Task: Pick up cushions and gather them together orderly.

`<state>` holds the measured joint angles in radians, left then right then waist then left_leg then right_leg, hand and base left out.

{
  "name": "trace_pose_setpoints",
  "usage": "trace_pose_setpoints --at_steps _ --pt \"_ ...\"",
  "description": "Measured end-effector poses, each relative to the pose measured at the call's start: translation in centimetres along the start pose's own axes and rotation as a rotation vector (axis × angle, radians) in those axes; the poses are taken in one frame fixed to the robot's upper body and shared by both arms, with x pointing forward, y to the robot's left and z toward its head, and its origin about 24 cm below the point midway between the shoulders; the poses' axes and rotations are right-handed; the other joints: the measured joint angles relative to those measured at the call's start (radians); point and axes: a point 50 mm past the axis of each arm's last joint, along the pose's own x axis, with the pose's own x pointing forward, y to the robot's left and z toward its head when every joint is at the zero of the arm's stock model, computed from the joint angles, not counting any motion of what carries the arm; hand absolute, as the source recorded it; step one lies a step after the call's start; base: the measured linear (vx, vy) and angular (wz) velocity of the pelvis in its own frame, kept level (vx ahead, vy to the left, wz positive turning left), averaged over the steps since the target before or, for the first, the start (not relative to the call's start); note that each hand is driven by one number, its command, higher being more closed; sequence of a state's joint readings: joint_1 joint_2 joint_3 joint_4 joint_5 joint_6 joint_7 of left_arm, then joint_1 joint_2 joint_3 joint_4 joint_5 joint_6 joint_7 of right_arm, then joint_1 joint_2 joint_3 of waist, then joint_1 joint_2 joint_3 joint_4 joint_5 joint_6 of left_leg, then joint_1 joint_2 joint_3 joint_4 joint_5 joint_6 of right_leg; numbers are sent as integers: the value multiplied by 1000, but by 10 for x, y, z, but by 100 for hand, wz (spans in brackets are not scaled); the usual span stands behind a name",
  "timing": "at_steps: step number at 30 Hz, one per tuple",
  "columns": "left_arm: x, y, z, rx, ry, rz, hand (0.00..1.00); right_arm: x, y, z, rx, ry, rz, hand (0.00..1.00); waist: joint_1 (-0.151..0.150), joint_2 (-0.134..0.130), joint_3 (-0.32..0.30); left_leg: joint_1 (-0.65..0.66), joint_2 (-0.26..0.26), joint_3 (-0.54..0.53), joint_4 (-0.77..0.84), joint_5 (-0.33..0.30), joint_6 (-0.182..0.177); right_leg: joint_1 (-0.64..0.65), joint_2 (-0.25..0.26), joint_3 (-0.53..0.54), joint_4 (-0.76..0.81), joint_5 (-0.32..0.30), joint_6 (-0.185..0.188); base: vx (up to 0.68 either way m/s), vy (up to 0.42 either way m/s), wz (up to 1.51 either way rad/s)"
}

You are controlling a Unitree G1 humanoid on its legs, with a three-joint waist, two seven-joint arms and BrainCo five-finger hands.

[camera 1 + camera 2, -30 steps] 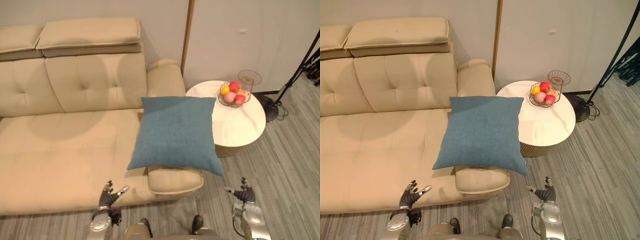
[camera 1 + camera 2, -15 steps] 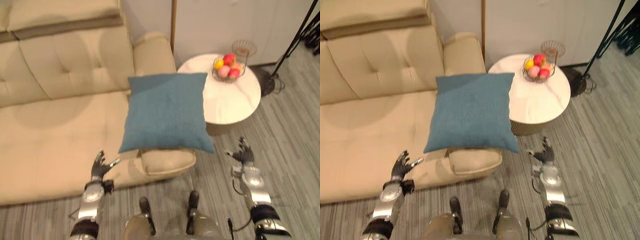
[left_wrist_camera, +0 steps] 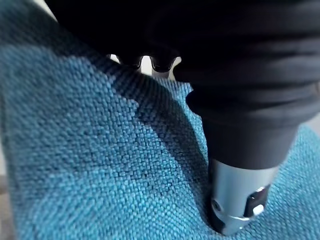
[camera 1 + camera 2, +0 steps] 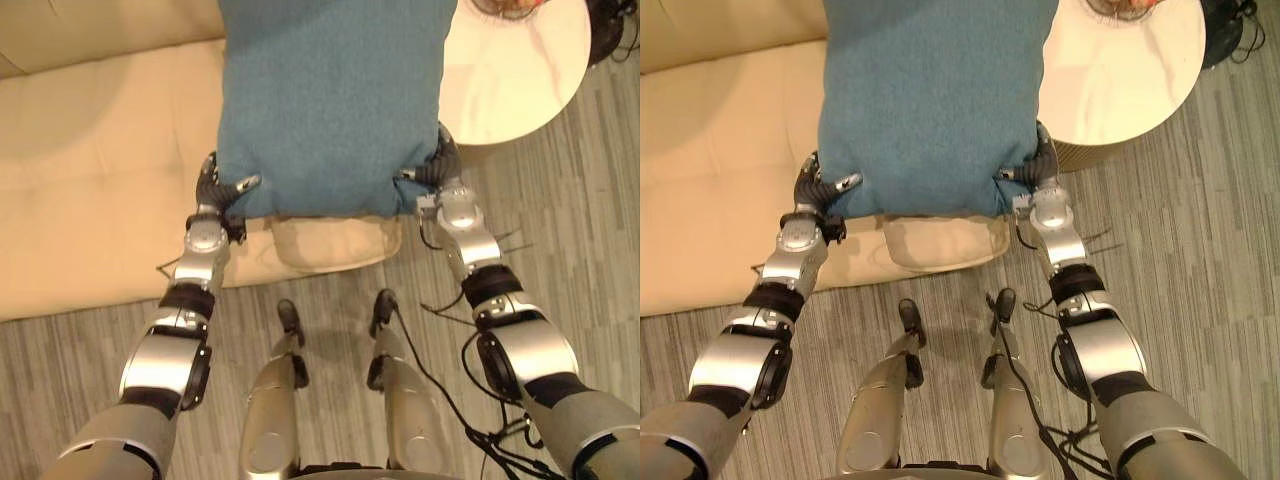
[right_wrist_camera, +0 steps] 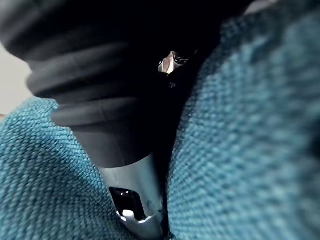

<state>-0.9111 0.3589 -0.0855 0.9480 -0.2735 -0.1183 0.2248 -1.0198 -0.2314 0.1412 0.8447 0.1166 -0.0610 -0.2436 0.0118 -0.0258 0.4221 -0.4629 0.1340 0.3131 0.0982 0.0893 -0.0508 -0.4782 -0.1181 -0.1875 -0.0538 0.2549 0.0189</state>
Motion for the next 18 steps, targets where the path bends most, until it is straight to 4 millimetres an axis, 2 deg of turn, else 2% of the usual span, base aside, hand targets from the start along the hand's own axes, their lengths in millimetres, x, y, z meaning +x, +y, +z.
trace_pose_setpoints --at_steps 7,9,11,12,15,18 --pt "7 3 32 -67 -100 24 100 4 2 25 -19 -97 3 100 -1 -1 31 -4 8 -3 -35 27 -13 -18 14 1 -5 8 -10 -38 -7 -1" --pt "6 1 42 -53 -146 14 100 2 4 31 -37 -136 13 100 -1 -1 31 -1 7 -3 -39 31 -14 -17 15 2 -6 9 -11 0 0 0" --pt "-4 -1 51 -65 -226 -10 100 -10 3 30 -21 -181 14 100 -1 -1 31 20 6 -2 -50 34 -14 1 16 4 -12 9 -11 0 0 0" --pt "-8 -1 51 -70 -239 -16 100 -14 3 27 -17 -182 16 100 -1 -1 31 29 6 -2 -52 34 -14 13 16 4 -18 9 -11 49 22 -2" --pt "-35 -2 32 -83 -267 -49 100 -39 5 2 -1 -164 40 100 -1 -3 29 93 6 -6 -62 24 -22 80 21 26 -38 8 -10 62 24 -4" --pt "-67 -3 -1 -80 -221 -73 100 -69 10 -18 -9 -152 78 100 -2 -3 29 160 7 -3 -61 0 -26 148 23 32 -44 -9 7 88 14 -7"
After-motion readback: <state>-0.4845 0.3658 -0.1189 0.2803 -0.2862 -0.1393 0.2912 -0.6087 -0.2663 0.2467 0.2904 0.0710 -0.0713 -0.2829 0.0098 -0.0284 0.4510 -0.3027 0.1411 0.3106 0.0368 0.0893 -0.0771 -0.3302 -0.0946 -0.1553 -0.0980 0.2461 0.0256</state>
